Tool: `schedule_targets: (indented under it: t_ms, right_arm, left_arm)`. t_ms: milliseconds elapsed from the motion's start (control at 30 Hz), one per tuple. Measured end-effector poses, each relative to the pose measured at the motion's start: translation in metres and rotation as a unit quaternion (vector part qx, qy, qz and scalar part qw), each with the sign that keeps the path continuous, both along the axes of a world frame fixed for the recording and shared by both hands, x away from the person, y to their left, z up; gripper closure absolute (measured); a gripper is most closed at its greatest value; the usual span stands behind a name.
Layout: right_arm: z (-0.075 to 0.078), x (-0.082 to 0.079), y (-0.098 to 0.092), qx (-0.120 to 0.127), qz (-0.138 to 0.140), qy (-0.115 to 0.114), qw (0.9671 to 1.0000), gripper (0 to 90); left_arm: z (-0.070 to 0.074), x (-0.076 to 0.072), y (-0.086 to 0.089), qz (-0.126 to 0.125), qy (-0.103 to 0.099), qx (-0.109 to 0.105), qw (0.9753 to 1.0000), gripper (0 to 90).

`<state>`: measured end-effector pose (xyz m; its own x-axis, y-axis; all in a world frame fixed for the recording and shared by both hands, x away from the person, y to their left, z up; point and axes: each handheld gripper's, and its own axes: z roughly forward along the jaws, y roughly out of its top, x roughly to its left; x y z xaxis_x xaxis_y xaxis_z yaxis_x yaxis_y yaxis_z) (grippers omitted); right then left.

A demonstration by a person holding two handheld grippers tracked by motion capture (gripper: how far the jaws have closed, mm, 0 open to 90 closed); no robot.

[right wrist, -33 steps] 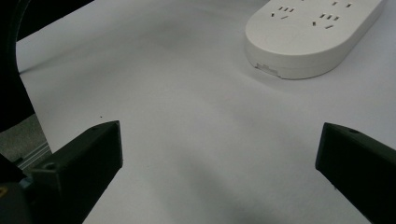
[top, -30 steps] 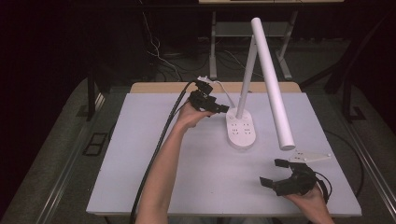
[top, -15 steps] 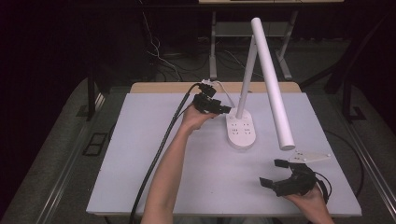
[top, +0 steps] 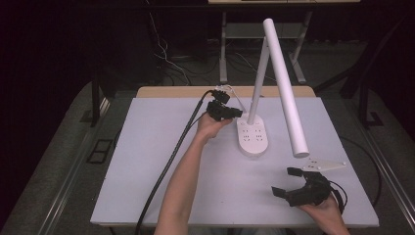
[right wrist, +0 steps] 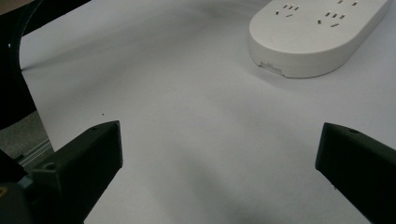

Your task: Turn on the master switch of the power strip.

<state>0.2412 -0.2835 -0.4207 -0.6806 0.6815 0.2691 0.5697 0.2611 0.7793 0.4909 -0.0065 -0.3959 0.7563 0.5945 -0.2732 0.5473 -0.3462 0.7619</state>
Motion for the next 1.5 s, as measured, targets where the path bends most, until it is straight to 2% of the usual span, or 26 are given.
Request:
schedule_targets:
  t_ms: [33,200,233,333,567,900,967,1067,1267,1500]
  right_arm:
    - [0.000,0.000,0.000,0.000,0.000,0.000,1.0000,0.0]
    - [0.000,0.000,0.000,0.000,0.002,-0.003,1.0000,0.0]
    - [0.000,0.000,0.000,-0.001,0.002,-0.003,1.0000,0.0]
    - [0.000,0.000,0.000,0.001,0.000,-0.001,1.0000,0.0]
    - [0.000,0.000,0.000,0.001,0.000,-0.001,1.0000,0.0]
    - [0.000,0.000,0.000,0.000,0.000,-0.001,1.0000,0.0]
    - [0.000,0.000,0.000,-0.001,0.001,-0.001,1.0000,0.0]
    - [0.000,0.000,0.000,0.000,0.001,-0.001,1.0000,0.0]
    - [0.000,0.000,0.000,-0.001,0.003,-0.002,1.0000,0.1]
    - [-0.001,0.001,0.001,-0.002,0.004,-0.003,1.0000,0.1]
  left_arm:
    - [-0.001,0.000,-0.001,0.001,0.001,0.000,1.0000,78.1]
    - [-0.005,0.002,-0.003,0.010,0.009,-0.004,0.9999,89.0]
    - [-0.005,0.002,-0.003,0.012,0.005,-0.004,0.9999,89.5]
    - [-0.006,0.001,-0.004,0.019,-0.003,-0.008,0.9998,90.0]
    - [-0.011,0.001,-0.010,0.032,0.000,-0.014,0.9994,90.0]
    - [-0.022,0.002,-0.016,0.030,0.007,-0.007,0.9995,90.0]
    - [-0.023,0.002,-0.016,0.025,0.008,0.000,0.9997,90.0]
    - [-0.025,0.002,-0.018,0.028,0.011,-0.003,0.9995,90.0]
    - [-0.029,0.001,-0.020,0.023,0.012,0.015,0.9995,90.0]
    - [-0.034,0.000,-0.019,0.023,0.012,0.016,0.9995,90.0]
